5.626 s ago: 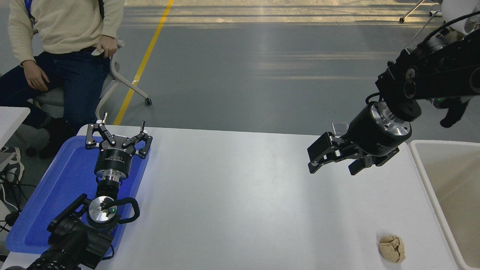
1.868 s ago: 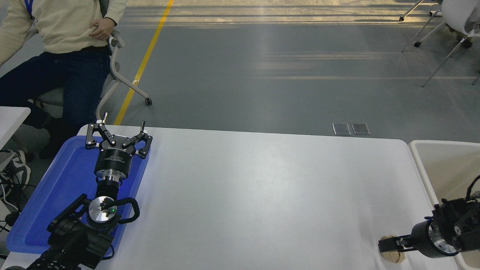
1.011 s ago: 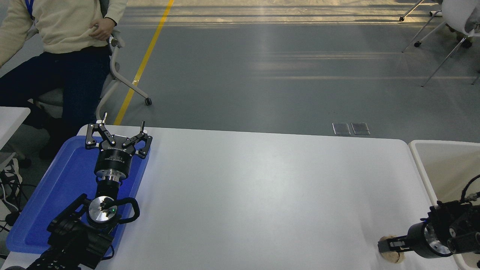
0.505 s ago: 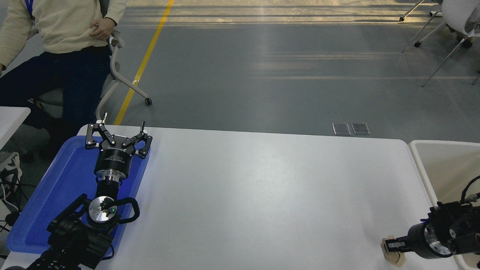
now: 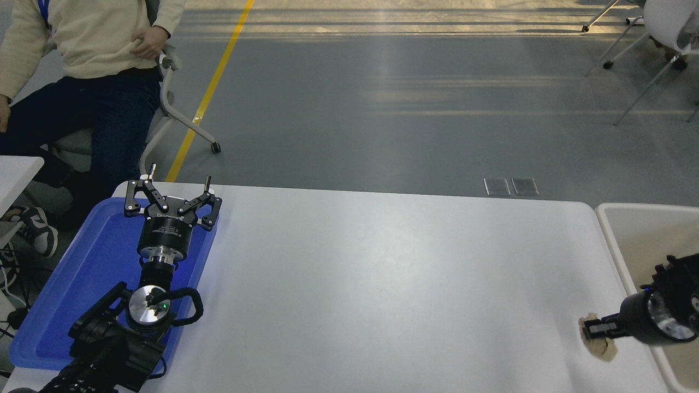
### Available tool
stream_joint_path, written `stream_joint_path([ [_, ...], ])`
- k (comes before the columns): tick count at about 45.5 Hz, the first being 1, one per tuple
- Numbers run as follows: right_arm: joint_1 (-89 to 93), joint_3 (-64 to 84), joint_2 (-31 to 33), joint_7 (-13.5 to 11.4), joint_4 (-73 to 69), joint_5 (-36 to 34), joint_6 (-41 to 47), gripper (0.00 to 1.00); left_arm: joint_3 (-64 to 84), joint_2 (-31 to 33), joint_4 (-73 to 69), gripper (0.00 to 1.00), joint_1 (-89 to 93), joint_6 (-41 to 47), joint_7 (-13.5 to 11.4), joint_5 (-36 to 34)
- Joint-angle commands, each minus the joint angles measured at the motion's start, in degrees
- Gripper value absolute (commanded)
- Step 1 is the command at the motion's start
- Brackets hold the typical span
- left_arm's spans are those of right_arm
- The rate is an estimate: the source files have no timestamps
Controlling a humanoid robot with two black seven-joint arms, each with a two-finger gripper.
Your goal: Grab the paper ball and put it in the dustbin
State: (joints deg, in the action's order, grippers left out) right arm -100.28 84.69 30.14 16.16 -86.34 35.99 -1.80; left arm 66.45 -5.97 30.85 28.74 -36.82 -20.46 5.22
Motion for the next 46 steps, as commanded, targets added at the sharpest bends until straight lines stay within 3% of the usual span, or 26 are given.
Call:
stream_joint_path([
  [1, -18.4, 8.1, -1.4, 0.9, -8.9, 0.0, 3.8, 0.0, 0.0, 0.0, 0.1, 1.0, 0.0, 0.0, 0.1, 0.0],
  [14, -31.6, 12.3, -1.1, 2.9, -10.0, 1.9, 13.6, 0.0, 0.0, -0.1, 0.1, 1.0, 0.0, 0.0, 0.1, 0.0],
  [36, -37.5, 12.4, 0.6, 2.7, -11.6, 1.7, 20.2, 0.0, 0.0, -0.1, 0.1, 1.0, 0.0, 0.0, 0.1, 0.0],
  [46, -37.9, 10.4, 6.6, 2.5, -9.0, 1.0, 29.2, 0.0, 0.0, -0.1, 0.0, 1.0, 0.0, 0.0, 0.0, 0.0],
])
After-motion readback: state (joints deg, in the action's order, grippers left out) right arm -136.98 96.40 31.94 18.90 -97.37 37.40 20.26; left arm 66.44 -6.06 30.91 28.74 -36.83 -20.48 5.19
